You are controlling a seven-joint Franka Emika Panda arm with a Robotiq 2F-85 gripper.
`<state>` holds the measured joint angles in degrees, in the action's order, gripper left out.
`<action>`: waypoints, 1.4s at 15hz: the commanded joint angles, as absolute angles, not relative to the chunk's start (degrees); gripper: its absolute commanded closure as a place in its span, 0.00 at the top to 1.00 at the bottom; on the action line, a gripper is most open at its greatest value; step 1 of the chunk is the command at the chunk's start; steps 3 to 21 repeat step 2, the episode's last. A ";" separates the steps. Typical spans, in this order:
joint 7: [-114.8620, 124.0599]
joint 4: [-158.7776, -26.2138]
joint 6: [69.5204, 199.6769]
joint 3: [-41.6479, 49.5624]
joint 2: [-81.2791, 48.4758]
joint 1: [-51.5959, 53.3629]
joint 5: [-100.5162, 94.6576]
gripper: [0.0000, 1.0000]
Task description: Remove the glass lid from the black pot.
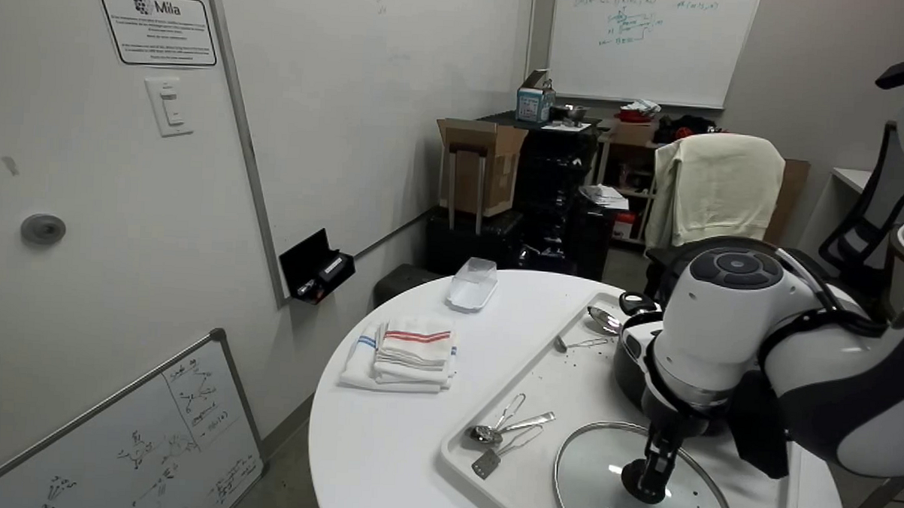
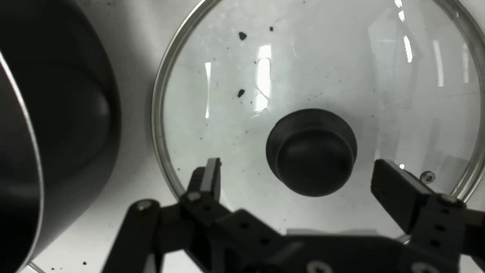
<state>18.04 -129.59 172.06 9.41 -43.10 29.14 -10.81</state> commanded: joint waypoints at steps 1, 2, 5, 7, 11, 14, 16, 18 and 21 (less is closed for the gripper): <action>13.25 -137.05 174.30 8.43 -35.99 27.10 -10.39 1.00; 12.14 -138.66 174.52 8.14 -34.38 26.50 -10.55 1.00; 12.14 -138.66 174.52 8.14 -34.38 26.50 -10.55 1.00; 12.14 -138.66 174.52 8.14 -34.38 26.50 -10.55 1.00; 12.14 -138.66 174.52 8.14 -34.38 26.50 -10.55 1.00; 12.14 -138.66 174.52 8.14 -34.38 26.50 -10.55 1.00; 12.14 -138.66 174.52 8.14 -34.38 26.50 -10.55 1.00; 12.14 -138.66 174.52 8.14 -34.38 26.50 -10.55 1.00; 12.14 -138.66 174.52 8.14 -34.38 26.50 -10.55 1.00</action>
